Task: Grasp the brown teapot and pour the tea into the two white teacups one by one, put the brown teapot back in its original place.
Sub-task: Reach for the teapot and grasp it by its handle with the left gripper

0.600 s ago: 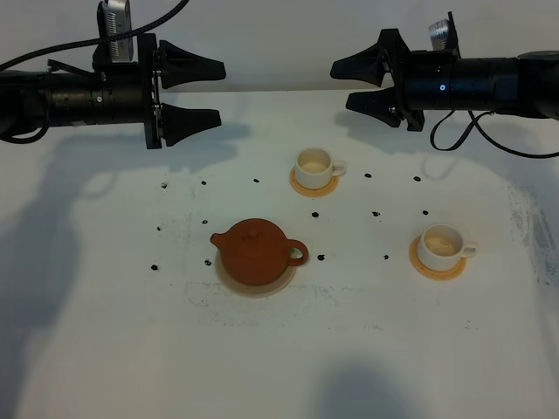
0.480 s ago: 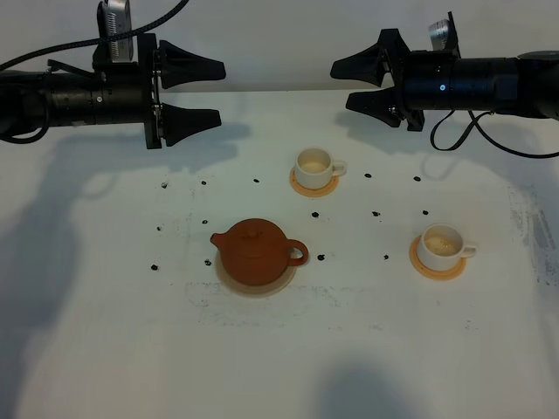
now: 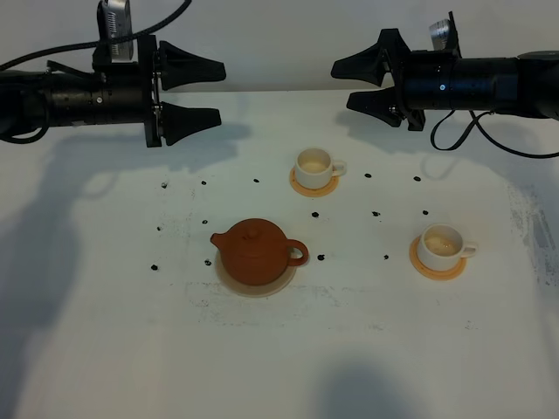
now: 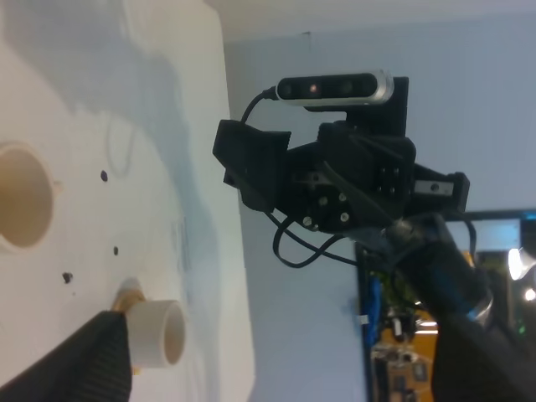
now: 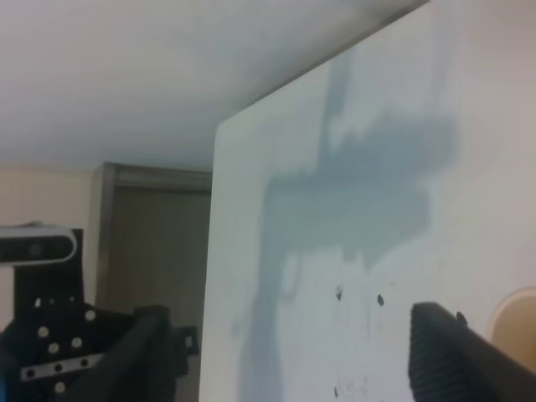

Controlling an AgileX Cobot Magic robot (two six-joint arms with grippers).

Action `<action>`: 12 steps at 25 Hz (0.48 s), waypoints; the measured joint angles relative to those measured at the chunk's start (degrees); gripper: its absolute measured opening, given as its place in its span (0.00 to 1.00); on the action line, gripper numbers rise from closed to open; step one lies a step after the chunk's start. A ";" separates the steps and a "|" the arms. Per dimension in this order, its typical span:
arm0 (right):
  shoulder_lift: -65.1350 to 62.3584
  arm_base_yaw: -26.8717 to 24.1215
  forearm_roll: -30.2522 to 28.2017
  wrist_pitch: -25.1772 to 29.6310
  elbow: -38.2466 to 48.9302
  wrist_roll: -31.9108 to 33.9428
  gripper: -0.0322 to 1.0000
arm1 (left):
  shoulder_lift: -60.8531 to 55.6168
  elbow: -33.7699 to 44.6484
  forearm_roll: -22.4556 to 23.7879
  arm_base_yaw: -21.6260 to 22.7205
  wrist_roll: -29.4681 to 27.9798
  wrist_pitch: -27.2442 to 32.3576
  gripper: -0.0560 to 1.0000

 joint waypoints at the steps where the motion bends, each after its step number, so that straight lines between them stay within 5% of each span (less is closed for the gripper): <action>1: 0.00 0.00 0.00 0.00 0.00 0.00 0.60 | 0.00 0.00 -0.20 0.00 1.55 0.00 0.73; 12: 0.00 0.00 1.23 -3.59 0.00 0.11 0.60 | -4.70 0.00 -0.37 0.00 17.31 -5.76 0.65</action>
